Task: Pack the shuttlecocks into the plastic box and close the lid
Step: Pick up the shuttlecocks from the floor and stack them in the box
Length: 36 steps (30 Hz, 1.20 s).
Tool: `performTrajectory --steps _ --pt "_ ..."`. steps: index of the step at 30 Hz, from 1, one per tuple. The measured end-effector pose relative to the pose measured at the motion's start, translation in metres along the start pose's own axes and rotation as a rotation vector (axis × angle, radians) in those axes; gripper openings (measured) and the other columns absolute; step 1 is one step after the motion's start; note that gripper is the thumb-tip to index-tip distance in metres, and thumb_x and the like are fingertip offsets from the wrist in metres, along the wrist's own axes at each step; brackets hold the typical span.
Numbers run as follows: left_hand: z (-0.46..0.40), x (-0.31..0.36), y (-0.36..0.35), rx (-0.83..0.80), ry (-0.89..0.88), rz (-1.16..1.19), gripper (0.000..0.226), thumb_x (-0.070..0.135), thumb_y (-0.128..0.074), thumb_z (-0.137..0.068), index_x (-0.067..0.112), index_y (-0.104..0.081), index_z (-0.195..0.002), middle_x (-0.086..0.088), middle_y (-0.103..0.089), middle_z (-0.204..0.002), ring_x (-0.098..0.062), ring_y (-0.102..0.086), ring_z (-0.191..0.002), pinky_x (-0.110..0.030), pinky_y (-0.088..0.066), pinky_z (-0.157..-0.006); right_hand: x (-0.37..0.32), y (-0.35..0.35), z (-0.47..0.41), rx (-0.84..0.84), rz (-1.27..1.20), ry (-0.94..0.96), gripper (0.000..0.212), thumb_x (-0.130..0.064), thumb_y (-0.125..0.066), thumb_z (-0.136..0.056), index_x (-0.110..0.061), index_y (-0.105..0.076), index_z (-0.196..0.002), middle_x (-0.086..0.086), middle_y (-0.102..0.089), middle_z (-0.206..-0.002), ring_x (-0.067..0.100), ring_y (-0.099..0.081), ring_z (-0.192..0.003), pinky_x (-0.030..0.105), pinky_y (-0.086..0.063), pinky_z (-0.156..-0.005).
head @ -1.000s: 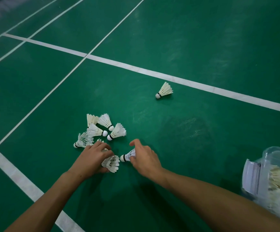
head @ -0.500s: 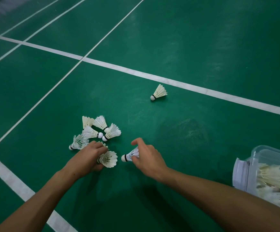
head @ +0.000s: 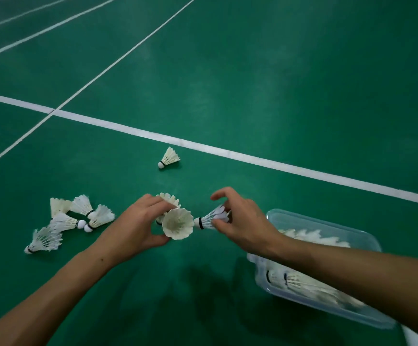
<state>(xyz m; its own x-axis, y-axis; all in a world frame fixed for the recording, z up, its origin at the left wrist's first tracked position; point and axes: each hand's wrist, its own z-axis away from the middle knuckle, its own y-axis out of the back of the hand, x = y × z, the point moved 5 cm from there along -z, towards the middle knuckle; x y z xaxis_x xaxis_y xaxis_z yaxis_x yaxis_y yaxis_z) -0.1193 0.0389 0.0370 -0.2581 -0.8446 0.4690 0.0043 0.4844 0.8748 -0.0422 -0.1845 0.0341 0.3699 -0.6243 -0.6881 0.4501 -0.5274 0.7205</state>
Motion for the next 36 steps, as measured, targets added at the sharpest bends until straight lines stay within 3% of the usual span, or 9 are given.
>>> performTrajectory --steps 2,5,10,17,21,25,30,36 --pt "-0.023 0.033 -0.005 0.017 -0.061 0.024 0.056 0.02 -0.094 -0.068 0.022 -0.068 -0.117 0.013 -0.066 -0.109 -0.016 -0.056 -0.095 -0.029 -0.046 -0.083 0.012 0.035 0.025 0.04 -0.012 -0.01 0.044 -0.025 -0.072 -0.092 -0.03 -0.05 -0.13 -0.004 -0.069 -0.09 0.012 -0.065 -0.075 0.043 -0.058 -0.073" --pt "-0.056 0.081 -0.012 0.029 -0.159 0.056 0.055 0.018 -0.094 -0.067 0.021 -0.068 -0.116 0.015 -0.063 -0.107 -0.015 -0.054 -0.092 -0.026 -0.045 -0.082 0.032 0.081 0.067 0.099 -0.029 -0.05 0.043 -0.023 -0.074 -0.094 -0.031 -0.052 -0.13 -0.008 -0.061 -0.079 0.006 -0.059 -0.065 0.026 -0.05 -0.063" --pt "-0.097 0.154 -0.029 -0.002 -0.317 0.067 0.05 0.022 -0.091 -0.071 0.018 -0.069 -0.116 0.006 -0.067 -0.106 -0.018 -0.052 -0.091 -0.029 -0.044 -0.081 0.071 0.135 0.13 0.26 -0.065 -0.172 0.044 -0.029 -0.078 -0.093 -0.033 -0.054 -0.131 -0.012 -0.055 -0.084 -0.001 -0.055 -0.063 0.014 -0.042 -0.059" --pt "-0.109 0.204 -0.08 -0.111 -0.371 0.084 0.054 0.024 -0.09 -0.074 0.019 -0.067 -0.122 0.005 -0.065 -0.108 -0.017 -0.05 -0.096 -0.033 -0.045 -0.08 0.128 0.141 0.197 0.42 -0.191 -0.315 0.042 -0.028 -0.081 -0.089 -0.036 -0.058 -0.124 -0.011 -0.056 -0.071 0.007 -0.052 -0.062 0.028 -0.048 -0.062" --pt "-0.106 0.212 -0.114 -0.167 -0.37 0.061 0.056 0.024 -0.089 -0.075 0.018 -0.066 -0.125 0.001 -0.064 -0.115 -0.02 -0.05 -0.104 -0.039 -0.05 -0.085 0.159 0.144 0.226 0.448 -0.169 -0.363 0.042 -0.028 -0.082 -0.09 -0.04 -0.058 -0.122 -0.008 -0.057 -0.065 0.012 -0.05 -0.058 0.022 -0.044 -0.058" --pt "-0.106 0.214 -0.134 -0.213 -0.392 0.02 0.056 0.026 -0.088 -0.075 0.018 -0.064 -0.125 0.0 -0.063 -0.116 -0.023 -0.05 -0.108 -0.042 -0.052 -0.088 0.18 0.141 0.25 0.414 -0.134 -0.407 0.044 -0.024 -0.082 -0.089 -0.042 -0.057 -0.121 0.005 -0.069 -0.073 0.023 -0.059 -0.062 0.041 -0.054 -0.066" --pt "-0.108 0.21 -0.134 -0.181 -0.34 0.032 0.056 0.023 -0.09 -0.075 0.015 -0.066 -0.125 0.0 -0.065 -0.115 -0.021 -0.05 -0.105 -0.037 -0.05 -0.087 0.178 0.114 0.251 0.299 -0.111 -0.377 0.043 -0.021 -0.082 -0.089 -0.039 -0.058 -0.12 -0.017 -0.063 -0.07 0.013 -0.06 -0.063 0.023 -0.049 -0.062" --pt "-0.109 0.213 -0.132 -0.186 -0.345 -0.007 0.056 0.023 -0.089 -0.075 0.015 -0.065 -0.126 0.0 -0.066 -0.113 -0.021 -0.049 -0.101 -0.038 -0.051 -0.084 0.188 0.088 0.231 0.196 -0.204 -0.423 0.048 -0.028 -0.084 -0.088 -0.044 -0.055 -0.123 -0.006 -0.061 -0.074 0.013 -0.06 -0.068 0.033 -0.055 -0.069"
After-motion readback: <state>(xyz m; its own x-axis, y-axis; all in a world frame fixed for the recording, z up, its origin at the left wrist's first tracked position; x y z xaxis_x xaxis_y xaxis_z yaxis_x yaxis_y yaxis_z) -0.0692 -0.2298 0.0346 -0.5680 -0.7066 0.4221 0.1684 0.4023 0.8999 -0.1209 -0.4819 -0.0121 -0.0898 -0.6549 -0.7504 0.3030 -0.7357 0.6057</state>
